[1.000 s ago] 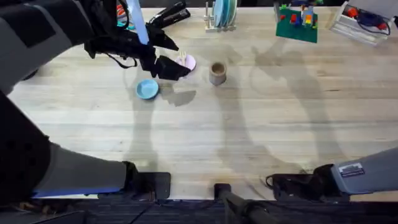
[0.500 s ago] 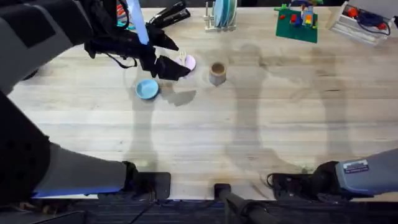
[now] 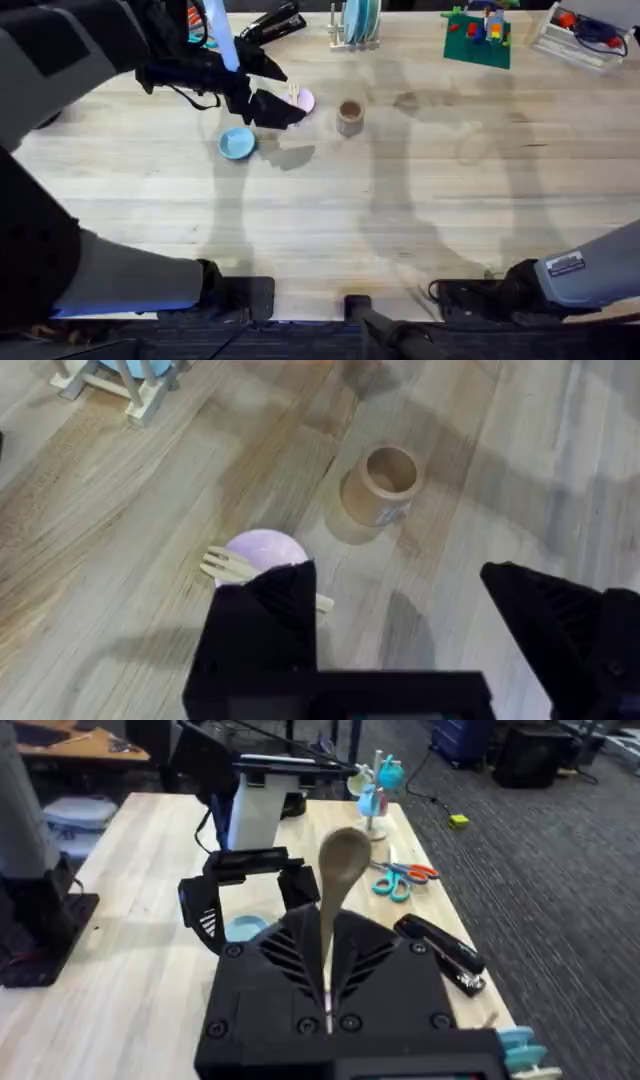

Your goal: Pick up a utensil and set it on the pink plate, then put the other utensil in the container.

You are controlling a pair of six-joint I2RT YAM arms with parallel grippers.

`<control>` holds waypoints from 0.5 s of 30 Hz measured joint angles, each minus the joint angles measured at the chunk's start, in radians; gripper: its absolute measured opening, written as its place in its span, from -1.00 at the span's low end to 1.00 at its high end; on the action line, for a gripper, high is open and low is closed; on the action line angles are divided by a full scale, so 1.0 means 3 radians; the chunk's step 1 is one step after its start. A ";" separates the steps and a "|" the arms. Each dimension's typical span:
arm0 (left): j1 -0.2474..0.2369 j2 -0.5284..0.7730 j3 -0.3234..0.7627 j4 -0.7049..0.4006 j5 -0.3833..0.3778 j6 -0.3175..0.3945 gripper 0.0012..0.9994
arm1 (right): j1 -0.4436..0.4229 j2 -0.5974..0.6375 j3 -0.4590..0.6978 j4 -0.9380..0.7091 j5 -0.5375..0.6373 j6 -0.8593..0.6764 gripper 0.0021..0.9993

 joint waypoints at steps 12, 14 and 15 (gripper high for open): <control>0.0000 0.0000 0.0000 0.0000 0.0000 0.0000 0.99 | 0.0241 0.0009 -0.0451 0.0608 -0.0009 -0.0015 -0.95; 0.0000 0.0000 0.0000 0.0000 0.0000 0.0000 0.99 | 0.0279 0.0009 -0.0594 0.0742 -0.0008 -0.0019 -0.95; 0.0000 0.0000 0.0000 0.0000 0.0000 0.0000 0.99 | 0.0294 0.0009 -0.0652 0.0791 -0.0009 -0.0019 -0.95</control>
